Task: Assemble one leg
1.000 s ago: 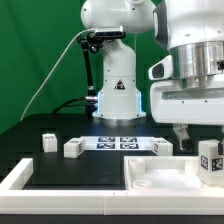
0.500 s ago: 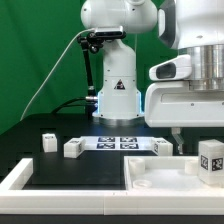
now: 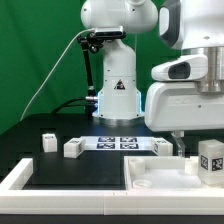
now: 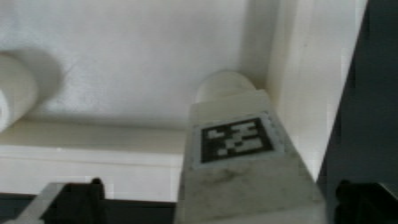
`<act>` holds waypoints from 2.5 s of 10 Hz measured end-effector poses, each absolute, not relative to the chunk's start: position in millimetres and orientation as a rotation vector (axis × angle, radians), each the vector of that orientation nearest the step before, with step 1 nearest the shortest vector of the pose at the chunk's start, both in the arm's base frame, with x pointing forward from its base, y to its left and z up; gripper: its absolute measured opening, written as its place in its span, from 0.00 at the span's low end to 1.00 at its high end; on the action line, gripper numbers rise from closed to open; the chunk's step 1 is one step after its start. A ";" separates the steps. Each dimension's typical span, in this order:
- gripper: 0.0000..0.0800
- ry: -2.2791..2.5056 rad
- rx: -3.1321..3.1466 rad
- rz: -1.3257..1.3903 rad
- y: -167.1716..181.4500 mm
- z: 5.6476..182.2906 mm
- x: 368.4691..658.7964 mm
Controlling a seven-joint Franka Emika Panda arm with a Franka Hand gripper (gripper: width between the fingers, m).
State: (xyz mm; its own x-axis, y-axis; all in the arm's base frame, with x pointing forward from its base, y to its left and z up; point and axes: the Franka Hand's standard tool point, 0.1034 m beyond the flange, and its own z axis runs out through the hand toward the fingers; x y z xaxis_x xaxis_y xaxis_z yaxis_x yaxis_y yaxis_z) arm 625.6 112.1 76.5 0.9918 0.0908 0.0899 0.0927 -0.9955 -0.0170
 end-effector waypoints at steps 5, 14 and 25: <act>0.36 0.002 -3.107 -0.135 113.3 75.0 625.0; 0.36 1.894 -2.382 -0.073 129.0 70.0 619.6; 0.81 1.055 -2.875 -0.096 122.4 71.7 622.5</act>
Offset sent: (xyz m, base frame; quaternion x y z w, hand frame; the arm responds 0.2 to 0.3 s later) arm 0.0000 0.0000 0.0000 0.0000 0.0000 0.0000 1.0000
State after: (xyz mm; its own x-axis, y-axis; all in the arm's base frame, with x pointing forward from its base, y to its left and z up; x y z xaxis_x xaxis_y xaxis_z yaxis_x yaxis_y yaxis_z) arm 622.5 122.4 71.7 0.7613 -0.6476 0.0319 -0.6428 -0.7602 -0.0943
